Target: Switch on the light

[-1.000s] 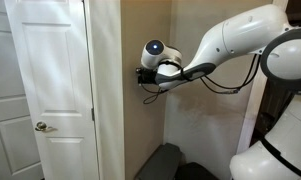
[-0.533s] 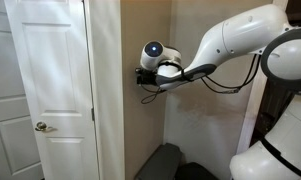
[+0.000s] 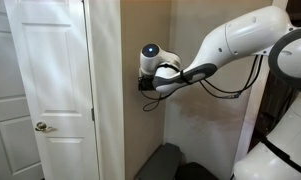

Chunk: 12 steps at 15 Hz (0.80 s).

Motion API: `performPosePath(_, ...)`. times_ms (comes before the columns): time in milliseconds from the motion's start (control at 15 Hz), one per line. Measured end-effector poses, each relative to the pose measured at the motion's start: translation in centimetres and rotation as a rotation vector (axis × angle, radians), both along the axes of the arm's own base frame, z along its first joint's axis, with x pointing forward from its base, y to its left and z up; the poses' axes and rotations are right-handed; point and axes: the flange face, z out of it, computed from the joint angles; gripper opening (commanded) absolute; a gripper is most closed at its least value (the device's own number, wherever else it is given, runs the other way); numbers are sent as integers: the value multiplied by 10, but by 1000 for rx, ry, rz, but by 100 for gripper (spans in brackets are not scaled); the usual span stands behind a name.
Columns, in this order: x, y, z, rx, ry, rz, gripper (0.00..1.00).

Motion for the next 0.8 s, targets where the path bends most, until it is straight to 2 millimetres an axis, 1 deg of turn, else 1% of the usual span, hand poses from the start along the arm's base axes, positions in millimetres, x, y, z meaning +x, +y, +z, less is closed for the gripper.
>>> performPosePath(267, -16, -8, -21, -19, 157, -52, 0)
performPosePath(400, -22, -11, -27, -19, 200, -58, 0)
performPosePath(600, -26, -14, -31, -12, 233, -53, 0)
performPosePath(667, -26, -15, -32, -12, 239, -52, 26)
performPosePath(733, -27, -15, -33, -10, 245, -51, 3)
performPosePath(800, -26, -15, -33, -10, 246, -51, 8)
